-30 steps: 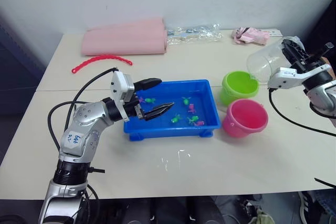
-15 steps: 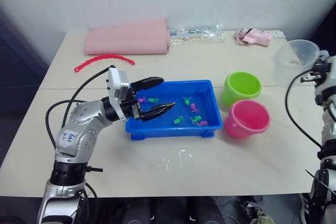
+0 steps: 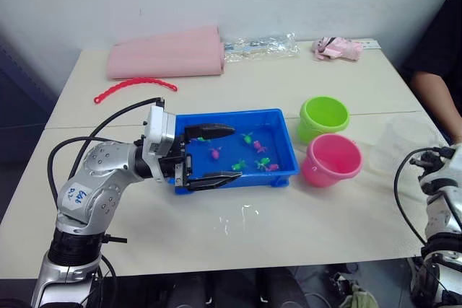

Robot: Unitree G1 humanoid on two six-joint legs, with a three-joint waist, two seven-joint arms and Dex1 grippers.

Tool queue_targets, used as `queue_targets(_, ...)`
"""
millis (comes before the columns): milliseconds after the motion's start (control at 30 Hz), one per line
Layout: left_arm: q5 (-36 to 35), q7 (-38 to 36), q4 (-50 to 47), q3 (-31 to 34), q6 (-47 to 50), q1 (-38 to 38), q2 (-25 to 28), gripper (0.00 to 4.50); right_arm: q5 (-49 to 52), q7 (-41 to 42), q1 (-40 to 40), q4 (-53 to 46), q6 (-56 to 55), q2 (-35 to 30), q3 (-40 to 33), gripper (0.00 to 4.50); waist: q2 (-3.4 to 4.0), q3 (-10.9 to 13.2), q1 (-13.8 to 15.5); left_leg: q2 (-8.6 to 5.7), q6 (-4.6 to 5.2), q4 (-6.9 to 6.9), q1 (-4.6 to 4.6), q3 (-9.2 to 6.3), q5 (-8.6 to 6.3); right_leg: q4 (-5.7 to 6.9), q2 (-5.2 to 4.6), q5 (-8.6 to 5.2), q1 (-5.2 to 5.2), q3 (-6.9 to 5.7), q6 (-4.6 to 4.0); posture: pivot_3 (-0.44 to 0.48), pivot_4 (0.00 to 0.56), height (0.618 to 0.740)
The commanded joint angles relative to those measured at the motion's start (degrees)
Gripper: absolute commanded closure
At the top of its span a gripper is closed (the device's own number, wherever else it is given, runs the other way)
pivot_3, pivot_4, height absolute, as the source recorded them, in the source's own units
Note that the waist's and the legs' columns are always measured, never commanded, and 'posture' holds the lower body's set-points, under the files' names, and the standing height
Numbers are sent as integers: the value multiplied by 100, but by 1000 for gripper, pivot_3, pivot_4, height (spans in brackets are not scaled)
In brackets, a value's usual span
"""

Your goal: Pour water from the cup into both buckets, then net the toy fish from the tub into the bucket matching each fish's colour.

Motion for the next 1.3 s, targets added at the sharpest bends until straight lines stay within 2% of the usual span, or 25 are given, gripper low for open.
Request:
queue_targets(33, 38, 111, -102, 69, -119, 60, -13, 0, 29, -253, 47, 389, -447, 201, -168, 4466, 0, 0, -5, 0, 0, 0, 2, 0, 0, 0, 0, 0, 1, 0, 0, 0, 150, 740)
queue_targets(67, 55, 110, -83, 82, -134, 67, -1, 0, 78, -178, 85, 402, -464, 239, -199, 4466, 0, 0, -7, 0, 0, -1, 2, 1, 0, 0, 0, 0, 1, 2, 0, 0, 150, 740)
queue_targets(133, 68, 104, -57, 117, -149, 89, 31, 0, 166, -215, 174, 417, -547, 287, -306, 3743, 0, 0, -8, -1, 0, -2, 2, 5, 0, -1, -1, 0, -1, 7, 0, 0, 150, 740)
queue_targets(200, 73, 100, -54, 168, -150, 134, 89, 0, 194, -278, 355, 338, -638, 279, -368, 3237, 0, 0, -5, 0, 0, -2, 3, 5, 0, -1, 0, 0, -1, 7, -1, 0, 150, 740)
queue_targets(300, 77, 91, -40, 269, -160, 238, 173, 0, 297, -216, 807, -88, -612, 319, -512, 1940, 0, 0, 13, -3, 0, -5, 1, 3, 0, -4, -3, -1, 0, 9, -1, 0, 150, 740)
queue_targets(333, 74, 94, -32, 313, -170, 297, 215, 0, 375, -188, 1058, -373, -552, 363, -577, 1351, 0, 0, 15, -4, 2, -6, 1, 4, -1, -8, -4, -1, 0, 12, 0, 0, 150, 740)
queue_targets(433, 104, 101, -18, 480, -243, 551, 333, 0, 615, -95, 1965, -1503, -269, 506, -758, 133, 1, -1, 8, -1, 1, -14, 1, 2, -2, -16, -3, -1, 0, 28, 0, 0, 150, 740)
queue_targets(533, 191, 216, 1, 759, -348, 931, 416, 0, 1017, 307, 2823, -2892, -58, 653, -914, 57, 2, -1, -7, 1, 1, -17, 4, 3, -3, -16, -2, -1, 0, 55, 0, 0, 150, 740)
queue_targets(633, 197, 471, 124, 1239, -398, 1377, 440, 0, 1098, 992, 3522, -4175, -62, 530, -729, 57, 4, -2, -35, 5, 1, -24, 17, 18, -9, -12, -1, -1, 0, 72, -1, 0, 150, 740)
queue_targets(733, 398, 638, 126, 1743, -621, 2095, 459, 0, 1327, 1731, 3807, -5128, -310, 400, -669, 57, 3, -2, -69, 20, -4, -32, 50, 42, -26, -11, 3, -1, 13, 85, -1, 0, 150, 740)
queue_targets(867, 839, 1215, 340, 2983, -1468, 3136, 138, 0, 1977, 3168, 4176, -6440, -191, -114, -592, 57, -1, -1, -24, 51, -10, -30, 54, 56, -51, -15, 4, -6, 9, 105, -11, 0, 150, 740)
queue_targets(1000, 1433, 1619, 1060, 3681, -2503, 3772, -130, 0, 2190, 4021, 3809, -6634, -137, -509, -225, 57, -59, -28, 3, 72, 17, -24, 54, 56, -89, -36, 14, -8, 15, 96, -21, 0, 150, 740)
queue_targets(1100, 1271, 1855, 1477, 4204, -2795, 4194, -479, 0, 2139, 4915, 3336, -6473, -135, -645, 534, 57, -84, -38, -1, 70, 32, -14, 56, 63, -107, -51, -5, -3, 24, 89, -26, 0, 150, 740)
queue_targets(1200, 1380, 2132, 2003, 4576, -3192, 4635, -768, 0, 1943, 5451, 2703, -6136, -266, -467, 1268, 57, -110, -46, -11, 71, 35, -10, 55, 63, -118, -59, -13, -2, 25, 90, -25, 0, 150, 740)
queue_targets(1300, 1446, 2526, 2136, 4761, -3363, 5029, -1088, 0, 1769, 5713, 2194, -5821, -440, -206, 1712, 57, -113, -47, -11, 77, 28, -12, 52, 62, -127, -62, -17, -7, 18, 89, -34, 0, 150, 740)
